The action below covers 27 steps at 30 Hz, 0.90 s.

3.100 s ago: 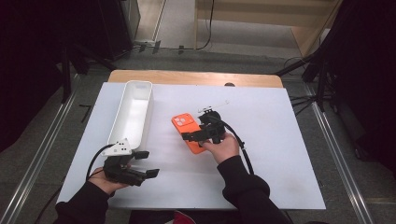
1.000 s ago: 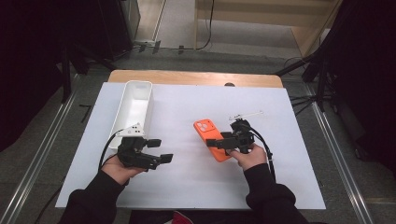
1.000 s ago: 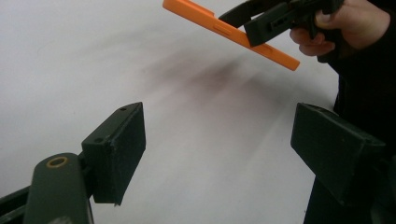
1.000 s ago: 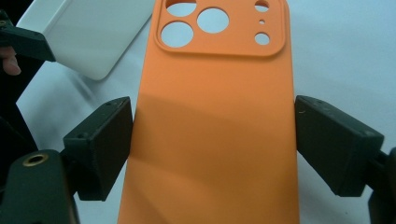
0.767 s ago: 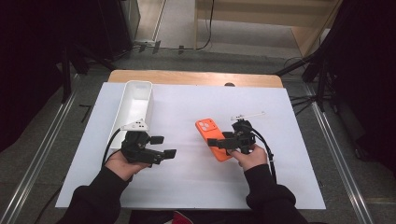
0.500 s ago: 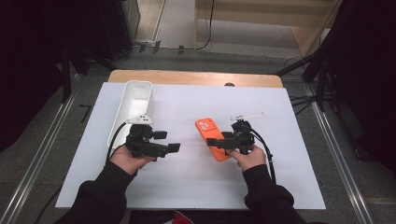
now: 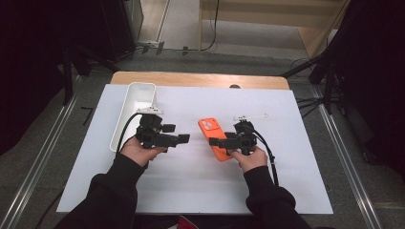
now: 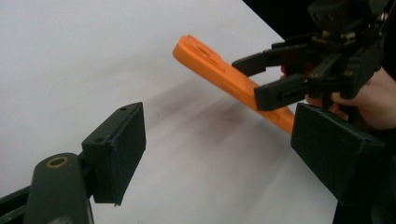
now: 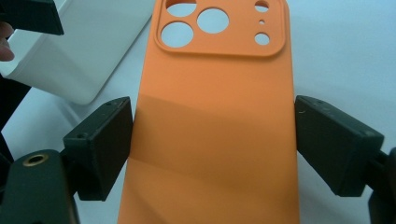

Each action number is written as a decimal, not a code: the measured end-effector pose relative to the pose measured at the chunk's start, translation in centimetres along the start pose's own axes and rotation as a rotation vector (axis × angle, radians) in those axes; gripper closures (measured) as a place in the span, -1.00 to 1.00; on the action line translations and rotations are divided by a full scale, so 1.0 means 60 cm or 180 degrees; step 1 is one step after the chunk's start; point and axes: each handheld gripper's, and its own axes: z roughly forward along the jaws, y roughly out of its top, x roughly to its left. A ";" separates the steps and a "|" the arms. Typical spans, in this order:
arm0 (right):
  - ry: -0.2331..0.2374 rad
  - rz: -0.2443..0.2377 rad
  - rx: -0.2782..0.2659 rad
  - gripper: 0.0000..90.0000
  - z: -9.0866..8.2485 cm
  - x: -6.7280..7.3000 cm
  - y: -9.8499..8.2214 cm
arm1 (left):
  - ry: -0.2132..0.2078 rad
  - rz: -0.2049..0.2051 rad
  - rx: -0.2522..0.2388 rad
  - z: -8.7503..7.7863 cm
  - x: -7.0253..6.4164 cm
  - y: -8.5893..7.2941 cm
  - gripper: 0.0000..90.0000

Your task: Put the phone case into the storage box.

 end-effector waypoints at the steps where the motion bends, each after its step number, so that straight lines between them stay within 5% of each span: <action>1: -0.0007 0.0010 -0.0008 -0.69 0.001 0.000 0.001 | 0.0004 -0.0013 -0.0007 0.002 0.001 0.003 -0.60; 15: -0.0153 0.0044 -0.0123 -0.69 0.017 0.002 0.006 | 0.0129 -0.0269 0.0025 0.028 0.024 0.026 -0.60; 27: -0.0072 0.0226 -0.0313 -0.69 0.041 0.015 0.004 | 0.0240 -0.0469 0.0050 0.046 0.037 0.043 -0.52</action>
